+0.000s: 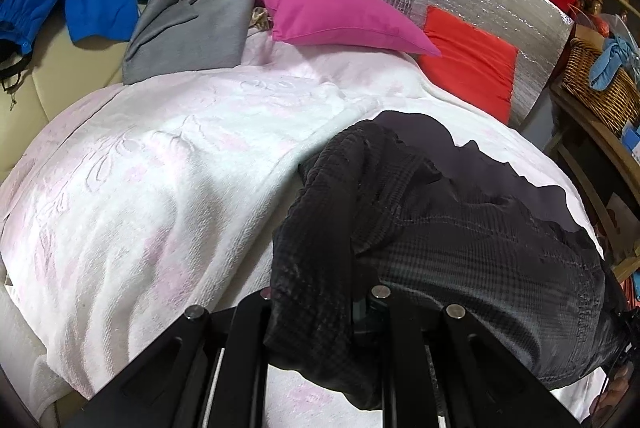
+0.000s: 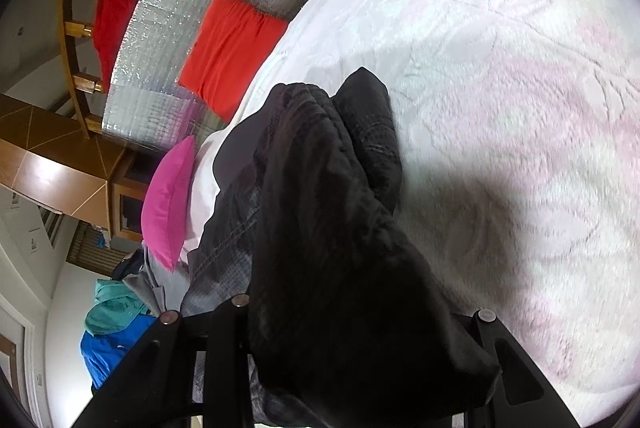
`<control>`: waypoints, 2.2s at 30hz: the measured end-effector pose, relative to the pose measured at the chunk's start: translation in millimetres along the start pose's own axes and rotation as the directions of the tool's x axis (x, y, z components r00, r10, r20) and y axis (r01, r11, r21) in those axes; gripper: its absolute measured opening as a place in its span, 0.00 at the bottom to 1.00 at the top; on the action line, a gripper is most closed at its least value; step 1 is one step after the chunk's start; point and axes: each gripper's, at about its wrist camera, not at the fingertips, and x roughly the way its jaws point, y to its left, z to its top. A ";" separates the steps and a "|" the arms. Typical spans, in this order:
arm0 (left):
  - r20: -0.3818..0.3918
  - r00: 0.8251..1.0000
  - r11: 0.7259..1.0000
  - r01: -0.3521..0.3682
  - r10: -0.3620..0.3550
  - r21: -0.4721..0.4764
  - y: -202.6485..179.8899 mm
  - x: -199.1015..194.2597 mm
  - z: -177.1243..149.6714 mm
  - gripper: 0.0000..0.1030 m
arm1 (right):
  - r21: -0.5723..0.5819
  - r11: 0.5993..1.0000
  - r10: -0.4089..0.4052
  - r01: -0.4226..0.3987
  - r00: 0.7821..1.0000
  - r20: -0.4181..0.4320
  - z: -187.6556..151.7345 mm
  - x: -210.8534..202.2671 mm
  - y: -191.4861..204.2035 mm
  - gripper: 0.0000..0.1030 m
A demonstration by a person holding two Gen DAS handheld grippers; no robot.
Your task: Fold large clothes
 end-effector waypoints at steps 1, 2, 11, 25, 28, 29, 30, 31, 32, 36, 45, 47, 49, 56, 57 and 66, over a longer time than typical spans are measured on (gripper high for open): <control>-0.008 1.000 1.000 -0.002 0.002 0.008 -0.9 0.8 -0.7 0.15 | 0.001 1.000 0.001 -0.001 1.000 -0.003 -0.5 0.1 -1.0 0.37; -0.026 1.000 1.000 -0.008 0.009 0.017 -1.4 5.2 -0.8 0.16 | 0.005 1.000 0.002 -0.002 1.000 -0.005 -0.9 0.6 -2.7 0.37; -0.170 0.985 0.998 -0.007 -0.004 -0.063 19.4 26.1 12.0 0.60 | 0.165 0.986 0.038 -0.025 0.996 -0.076 12.3 1.5 -31.2 0.59; -0.171 0.972 0.979 0.140 -0.164 -0.147 65.0 19.0 54.8 0.65 | 0.232 0.969 0.103 -0.089 0.993 -0.049 78.1 -37.9 -62.7 0.75; -0.203 0.952 0.966 0.197 -0.229 -0.166 59.6 35.4 59.2 0.65 | 0.201 0.978 0.094 -0.062 0.983 -0.155 82.5 -10.8 -54.9 0.75; -0.240 0.935 0.960 0.223 -0.260 -0.170 54.6 46.4 59.2 0.65 | 0.196 0.980 0.082 -0.044 0.978 -0.191 82.9 -0.8 -53.4 0.75; -0.260 0.927 0.958 0.233 -0.271 -0.169 50.9 53.0 58.2 0.65 | 0.191 0.981 0.068 -0.026 0.974 -0.217 83.2 7.1 -52.2 0.75; -0.271 0.923 0.958 0.235 -0.273 -0.165 49.7 55.5 58.2 0.65 | 0.185 0.982 0.063 -0.019 0.971 -0.233 82.6 12.6 -51.6 0.76; -0.292 0.915 0.958 0.242 -0.278 -0.153 44.9 61.9 56.6 0.65 | 0.178 0.984 0.064 -0.020 0.968 -0.243 82.8 18.0 -49.4 0.78; -0.348 0.867 0.934 0.319 -0.357 -0.163 33.2 78.9 50.4 0.65 | 0.137 0.990 0.081 -0.046 0.960 -0.267 82.9 32.2 -38.8 0.81; -0.314 0.875 0.929 0.343 -0.369 -0.137 14.7 89.2 55.1 0.46 | -0.133 0.989 -0.091 0.058 0.960 -0.264 65.0 65.1 7.8 0.54; -0.294 0.884 0.931 0.336 -0.363 -0.139 12.9 92.0 58.4 0.41 | -0.148 0.987 -0.098 0.062 0.965 -0.244 65.0 65.1 13.1 0.45; -0.277 0.889 0.930 0.333 -0.364 -0.154 11.0 96.6 62.7 0.38 | -0.168 0.983 -0.104 0.069 0.973 -0.207 67.5 64.1 19.4 0.38; -0.230 0.917 0.940 0.290 -0.326 -0.178 -2.9 120.3 78.8 0.37 | -0.216 0.969 -0.138 0.123 0.989 -0.055 81.7 67.4 40.7 0.35; -0.232 0.918 0.942 0.283 -0.321 -0.183 -4.6 123.9 79.3 0.38 | -0.218 0.967 -0.147 0.132 0.988 -0.053 84.9 71.9 39.7 0.35; -0.222 0.939 0.962 0.233 -0.261 -0.145 3.5 96.2 77.9 0.53 | -0.056 0.994 -0.099 0.094 0.992 -0.075 92.1 43.6 14.9 0.64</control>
